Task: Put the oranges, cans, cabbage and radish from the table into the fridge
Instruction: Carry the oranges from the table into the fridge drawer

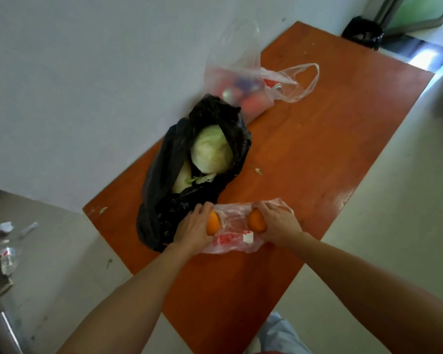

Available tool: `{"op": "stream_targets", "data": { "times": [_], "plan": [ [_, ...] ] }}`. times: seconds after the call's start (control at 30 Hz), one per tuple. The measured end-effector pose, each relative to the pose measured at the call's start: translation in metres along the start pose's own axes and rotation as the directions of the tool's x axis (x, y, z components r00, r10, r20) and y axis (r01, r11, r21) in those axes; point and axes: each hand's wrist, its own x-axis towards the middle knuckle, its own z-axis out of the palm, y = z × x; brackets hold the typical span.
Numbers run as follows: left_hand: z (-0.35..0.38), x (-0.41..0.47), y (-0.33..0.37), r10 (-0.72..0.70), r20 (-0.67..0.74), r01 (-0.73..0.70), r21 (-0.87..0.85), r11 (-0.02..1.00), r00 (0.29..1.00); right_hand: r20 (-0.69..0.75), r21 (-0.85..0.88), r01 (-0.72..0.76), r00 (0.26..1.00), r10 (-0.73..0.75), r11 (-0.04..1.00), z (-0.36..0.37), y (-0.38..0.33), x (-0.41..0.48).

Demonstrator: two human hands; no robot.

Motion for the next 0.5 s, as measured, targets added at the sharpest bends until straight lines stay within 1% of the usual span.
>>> {"op": "stream_targets", "data": {
  "times": [0.1,0.17,0.23,0.33,0.43,0.5],
  "plan": [
    [0.012,-0.022,-0.018,0.044,-0.034,-0.048,-0.131,0.99,0.998,-0.044,0.064,-0.057,0.997,0.06,0.996,0.006,-0.004,-0.011],
    [0.022,-0.035,-0.028,0.038,-0.053,-0.05,-0.246,0.968,0.998,-0.068,0.093,-0.077,0.994,0.084,0.993,0.009,-0.005,-0.017],
    [0.03,-0.049,-0.032,-0.011,-0.068,-0.015,-0.363,0.932,0.998,-0.076,0.103,-0.092,0.992,0.101,0.99,0.012,-0.007,-0.023],
    [0.039,-0.066,-0.031,-0.094,-0.091,0.042,-0.461,0.886,0.991,-0.078,0.155,-0.115,0.989,0.128,0.981,0.015,-0.009,-0.031],
    [0.036,-0.076,-0.021,-0.159,-0.144,0.057,-0.542,0.838,0.977,-0.086,0.249,-0.139,0.982,0.165,0.958,0.017,-0.01,-0.042],
    [0.026,-0.078,-0.015,-0.218,-0.182,0.06,-0.622,0.781,0.959,-0.084,0.319,-0.183,0.972,0.22,0.93,0.017,-0.01,-0.053]
  ]
}}
